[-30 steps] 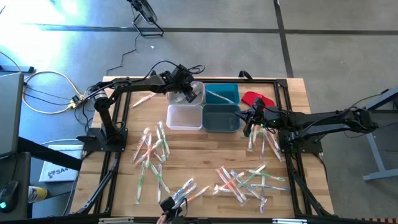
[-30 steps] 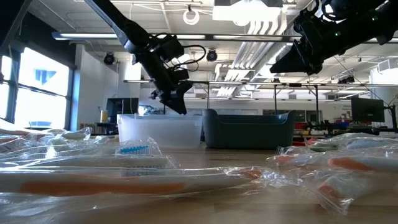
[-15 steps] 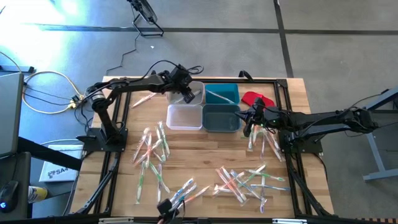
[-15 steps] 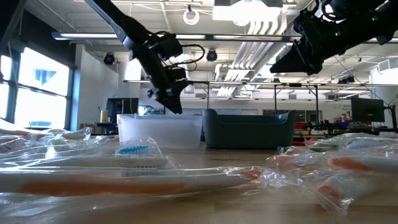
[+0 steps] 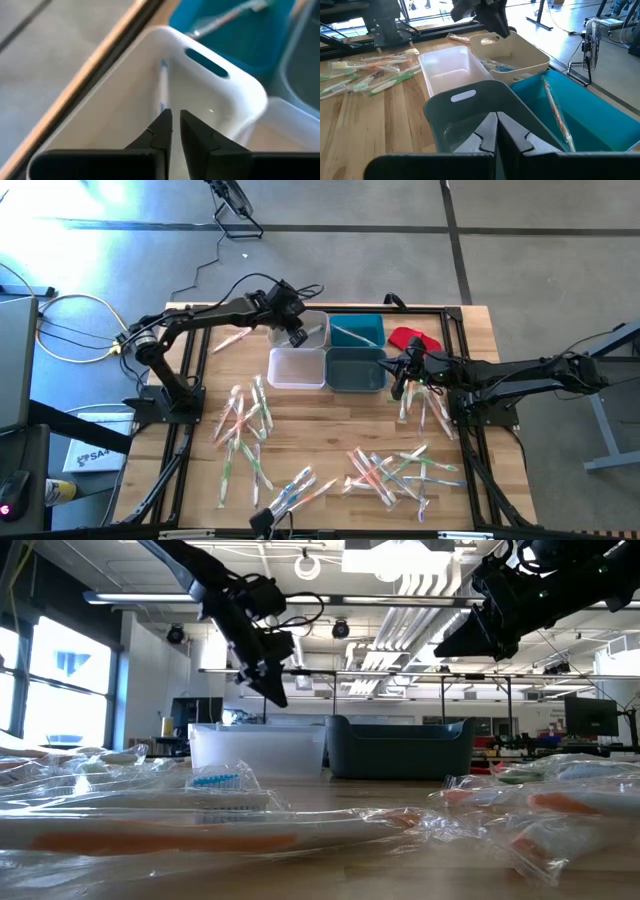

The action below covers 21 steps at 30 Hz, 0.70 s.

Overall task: Pick & Place Toothbrushes
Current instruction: Put the orange toothbrush into the blue bin

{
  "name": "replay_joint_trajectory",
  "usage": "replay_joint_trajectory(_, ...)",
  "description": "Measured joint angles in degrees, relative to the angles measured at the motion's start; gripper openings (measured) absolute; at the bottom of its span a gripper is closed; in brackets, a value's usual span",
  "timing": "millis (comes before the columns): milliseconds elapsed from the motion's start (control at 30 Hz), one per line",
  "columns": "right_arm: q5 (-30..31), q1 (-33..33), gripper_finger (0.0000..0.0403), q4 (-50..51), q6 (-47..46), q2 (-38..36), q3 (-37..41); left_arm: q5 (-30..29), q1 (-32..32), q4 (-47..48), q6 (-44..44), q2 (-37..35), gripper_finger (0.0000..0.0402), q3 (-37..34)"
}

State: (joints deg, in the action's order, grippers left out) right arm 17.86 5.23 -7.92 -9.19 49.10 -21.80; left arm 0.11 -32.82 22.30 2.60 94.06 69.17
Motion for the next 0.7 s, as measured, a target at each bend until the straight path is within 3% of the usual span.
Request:
replay_joint_trajectory(200,0.0,0.0,0.0003,0.0,0.0,0.0,0.0,0.4,3.4,6.8,0.1,-2.1,0.0003,0.0)
replay_joint_trajectory(500,0.0,0.0,0.0003,0.0,0.0,0.0,0.0,-1.4,10.8,11.2,0.2,-5.9,0.0001,-0.1)
replay_joint_trajectory(700,0.0,0.0,0.0003,0.2,0.0,0.0,0.0,-3.3,11.5,17.6,-1.0,-8.8,0.0000,-0.1)
